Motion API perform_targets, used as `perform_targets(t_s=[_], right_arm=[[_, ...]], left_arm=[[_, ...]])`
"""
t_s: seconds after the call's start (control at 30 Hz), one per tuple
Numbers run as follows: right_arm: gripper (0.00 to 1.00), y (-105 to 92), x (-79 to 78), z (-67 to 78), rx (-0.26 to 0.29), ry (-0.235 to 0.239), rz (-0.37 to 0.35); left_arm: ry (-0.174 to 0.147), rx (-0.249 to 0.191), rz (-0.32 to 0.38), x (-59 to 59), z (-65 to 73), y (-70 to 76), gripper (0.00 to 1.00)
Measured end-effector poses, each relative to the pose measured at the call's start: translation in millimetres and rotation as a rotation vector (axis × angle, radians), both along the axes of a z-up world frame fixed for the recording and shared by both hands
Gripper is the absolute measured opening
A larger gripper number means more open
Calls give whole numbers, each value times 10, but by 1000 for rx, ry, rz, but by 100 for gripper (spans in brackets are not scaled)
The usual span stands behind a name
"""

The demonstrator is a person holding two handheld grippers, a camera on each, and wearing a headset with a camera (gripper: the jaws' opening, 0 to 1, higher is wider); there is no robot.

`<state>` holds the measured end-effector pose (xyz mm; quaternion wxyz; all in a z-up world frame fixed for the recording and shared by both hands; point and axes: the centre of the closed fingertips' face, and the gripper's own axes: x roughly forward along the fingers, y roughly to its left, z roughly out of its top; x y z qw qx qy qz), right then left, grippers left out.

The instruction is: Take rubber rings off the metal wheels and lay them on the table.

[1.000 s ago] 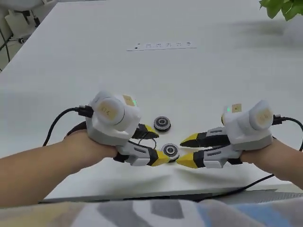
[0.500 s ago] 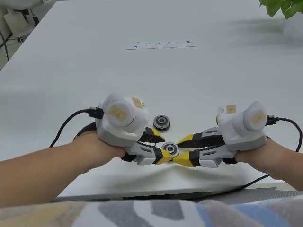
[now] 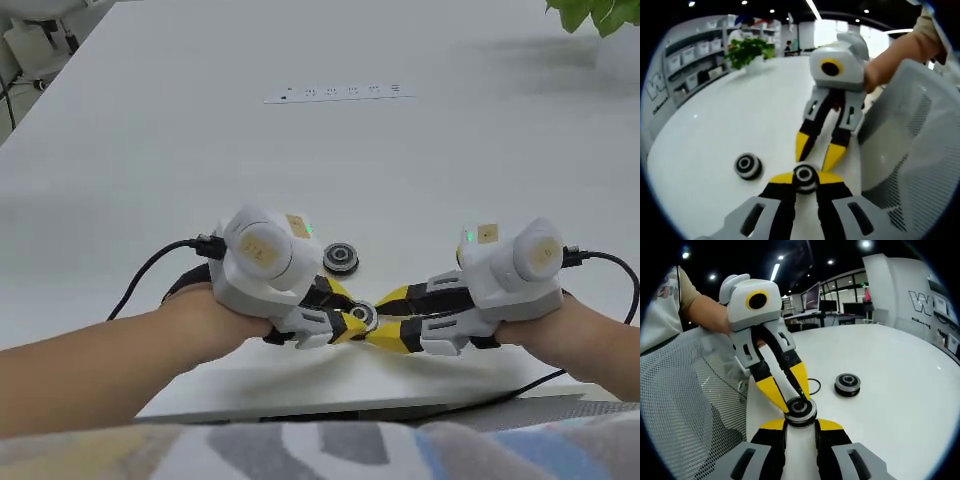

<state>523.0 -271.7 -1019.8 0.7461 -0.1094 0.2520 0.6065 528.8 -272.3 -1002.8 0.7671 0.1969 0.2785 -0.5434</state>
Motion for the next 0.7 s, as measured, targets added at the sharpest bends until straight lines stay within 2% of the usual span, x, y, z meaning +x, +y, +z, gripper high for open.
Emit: perform_targets(t_s=[0.3,0.7], right_arm=[[19,-7,-8,7,12,-2,-10],[18,-19,-3,3,36,-13,-35]], left_arm=[[-16,-4,2,5,-5,13,14],[-19,-8,7,-2,-3,18,13]])
